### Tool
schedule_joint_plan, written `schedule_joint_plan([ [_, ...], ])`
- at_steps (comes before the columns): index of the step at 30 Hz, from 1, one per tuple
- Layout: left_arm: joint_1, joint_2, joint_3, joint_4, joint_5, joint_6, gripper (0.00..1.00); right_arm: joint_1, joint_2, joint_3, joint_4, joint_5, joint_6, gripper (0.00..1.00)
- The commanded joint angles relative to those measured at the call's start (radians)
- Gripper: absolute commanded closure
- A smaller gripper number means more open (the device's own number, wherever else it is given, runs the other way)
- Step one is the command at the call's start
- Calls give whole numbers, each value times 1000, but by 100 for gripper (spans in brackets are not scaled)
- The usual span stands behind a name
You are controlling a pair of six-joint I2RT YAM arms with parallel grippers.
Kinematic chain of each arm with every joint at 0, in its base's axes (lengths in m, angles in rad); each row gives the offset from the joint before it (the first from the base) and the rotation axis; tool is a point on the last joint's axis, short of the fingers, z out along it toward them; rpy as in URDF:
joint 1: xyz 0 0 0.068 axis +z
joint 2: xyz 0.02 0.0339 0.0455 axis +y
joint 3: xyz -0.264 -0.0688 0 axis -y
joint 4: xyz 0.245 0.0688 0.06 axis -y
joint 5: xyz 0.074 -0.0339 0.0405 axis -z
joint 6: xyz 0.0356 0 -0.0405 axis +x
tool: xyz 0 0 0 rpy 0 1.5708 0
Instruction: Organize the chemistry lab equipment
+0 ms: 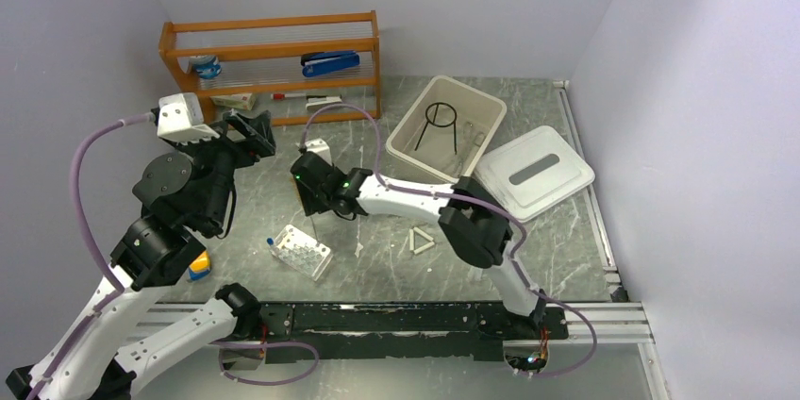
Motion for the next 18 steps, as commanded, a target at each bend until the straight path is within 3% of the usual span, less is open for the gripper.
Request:
schedule_joint_plan([
  [1,5,-5,17,1,-17,29,14,-3,67,105,-62,-8,34,49],
  [10,4,8,2,-34,-20,8,14,15,207,221,-130,-70,19,52],
  [18,4,3,-6,-22,-9,-12,18,24,263,287,-205,-2,-5,68],
])
